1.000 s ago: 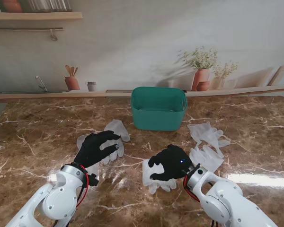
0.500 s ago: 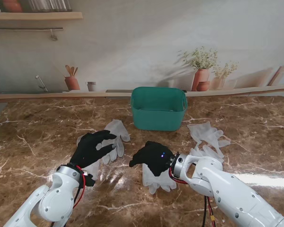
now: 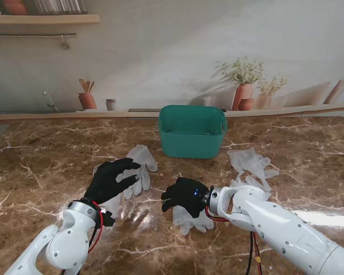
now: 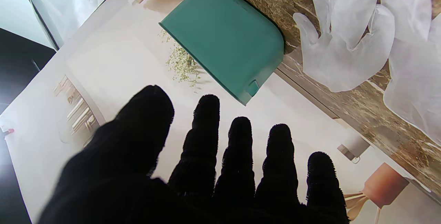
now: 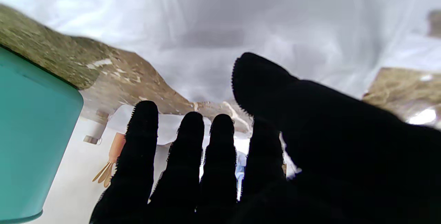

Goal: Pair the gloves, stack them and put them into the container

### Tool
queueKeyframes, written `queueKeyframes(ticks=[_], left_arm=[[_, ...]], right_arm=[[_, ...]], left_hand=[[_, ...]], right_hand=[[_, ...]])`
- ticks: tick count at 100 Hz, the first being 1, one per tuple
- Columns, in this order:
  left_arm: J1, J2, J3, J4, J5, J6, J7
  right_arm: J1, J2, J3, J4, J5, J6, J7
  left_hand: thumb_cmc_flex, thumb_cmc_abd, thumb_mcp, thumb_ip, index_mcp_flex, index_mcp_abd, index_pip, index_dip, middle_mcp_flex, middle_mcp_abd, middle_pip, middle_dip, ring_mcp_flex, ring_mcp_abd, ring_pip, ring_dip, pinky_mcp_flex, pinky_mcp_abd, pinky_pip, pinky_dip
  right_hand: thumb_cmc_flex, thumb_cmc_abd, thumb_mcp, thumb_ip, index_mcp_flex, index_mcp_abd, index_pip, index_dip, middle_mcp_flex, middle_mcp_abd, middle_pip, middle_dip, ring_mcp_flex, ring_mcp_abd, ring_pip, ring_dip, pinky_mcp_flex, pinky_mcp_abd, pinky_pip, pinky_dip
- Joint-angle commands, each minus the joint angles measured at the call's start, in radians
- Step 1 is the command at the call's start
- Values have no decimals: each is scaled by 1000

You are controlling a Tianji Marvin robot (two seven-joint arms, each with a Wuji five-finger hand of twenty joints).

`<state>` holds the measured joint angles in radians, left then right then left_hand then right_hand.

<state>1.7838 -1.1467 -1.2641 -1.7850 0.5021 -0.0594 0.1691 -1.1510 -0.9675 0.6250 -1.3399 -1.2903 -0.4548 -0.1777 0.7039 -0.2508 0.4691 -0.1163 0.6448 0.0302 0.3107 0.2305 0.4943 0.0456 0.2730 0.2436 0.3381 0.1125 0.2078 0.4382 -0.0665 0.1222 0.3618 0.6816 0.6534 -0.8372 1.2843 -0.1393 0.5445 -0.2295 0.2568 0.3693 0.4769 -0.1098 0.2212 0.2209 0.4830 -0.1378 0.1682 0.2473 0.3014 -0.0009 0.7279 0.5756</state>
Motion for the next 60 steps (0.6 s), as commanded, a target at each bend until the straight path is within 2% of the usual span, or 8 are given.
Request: queueKeyframes(ticks=[1,12,17,25,33,44,53,60], left_arm=[[5,3,0,-4,0,5,-5],[3,3,0,-4,0,7,-6],[2,3,1,-3,1,7,-6],[1,3,2,-3,-1,8,-8],[0,3,3,-3,-3,10,-11],[-2,4,4,-3,-3,11,-14],[-5,4,7,-1,-4,11,-14],[-8,4,11,1,-5,11,-15]], right_arm=[[12,10,-15,25,-5,6,19],[29,12,-43,49,-1,14,3],[33,11,-51,60,4,20,-7],[38,10,-63,78,14,28,-26],[38,8,-67,97,26,31,-43],[29,5,-64,121,38,39,-71],[29,6,-70,136,36,48,-94],[41,8,-91,156,35,56,-131]], left_hand=[[22,38,-24,29,20,-25,7,0,5,-30,-24,-15,-17,-55,-29,-14,-15,-4,-29,18],[23,40,-25,28,21,-24,7,-1,5,-32,-24,-15,-17,-56,-29,-14,-15,-3,-30,18],[24,39,-25,29,21,-23,7,-1,7,-30,-24,-15,-16,-52,-29,-14,-15,-2,-30,18],[24,39,-27,28,21,-24,7,-1,7,-31,-24,-15,-15,-53,-28,-14,-15,-1,-30,19],[25,40,-27,28,26,-25,9,0,8,-32,-23,-15,-16,-53,-28,-14,-16,-1,-31,18],[26,41,-29,28,30,-26,11,1,9,-35,-24,-15,-17,-52,-28,-14,-16,-1,-33,18],[26,42,-30,28,31,-27,11,1,10,-36,-23,-15,-16,-52,-28,-14,-16,0,-33,18],[27,42,-31,28,31,-28,12,1,10,-37,-24,-15,-16,-53,-27,-14,-16,-1,-34,19]], right_hand=[[-17,-37,15,7,80,-36,95,74,-62,20,15,-1,-76,13,11,4,-28,5,-18,23],[-37,-62,-5,-2,110,-71,228,258,-74,22,84,62,-96,22,74,26,-30,5,-10,47],[-48,-75,-16,-7,88,-91,298,423,-51,13,124,123,-64,31,100,42,-18,7,3,55],[-66,-100,-27,-14,67,-100,388,615,112,-12,192,225,104,55,149,94,46,16,62,75],[-83,-125,-29,-21,47,-71,429,690,238,-45,253,314,268,67,188,156,117,40,129,99],[-89,-137,-34,-25,-23,9,361,644,261,-89,364,443,389,48,246,255,180,51,189,121],[-97,-167,-33,-30,-45,153,83,363,329,-129,470,545,440,19,354,375,204,57,207,120],[-79,-230,-65,-186,85,78,93,267,451,-159,529,755,454,-2,492,494,217,64,219,117]])
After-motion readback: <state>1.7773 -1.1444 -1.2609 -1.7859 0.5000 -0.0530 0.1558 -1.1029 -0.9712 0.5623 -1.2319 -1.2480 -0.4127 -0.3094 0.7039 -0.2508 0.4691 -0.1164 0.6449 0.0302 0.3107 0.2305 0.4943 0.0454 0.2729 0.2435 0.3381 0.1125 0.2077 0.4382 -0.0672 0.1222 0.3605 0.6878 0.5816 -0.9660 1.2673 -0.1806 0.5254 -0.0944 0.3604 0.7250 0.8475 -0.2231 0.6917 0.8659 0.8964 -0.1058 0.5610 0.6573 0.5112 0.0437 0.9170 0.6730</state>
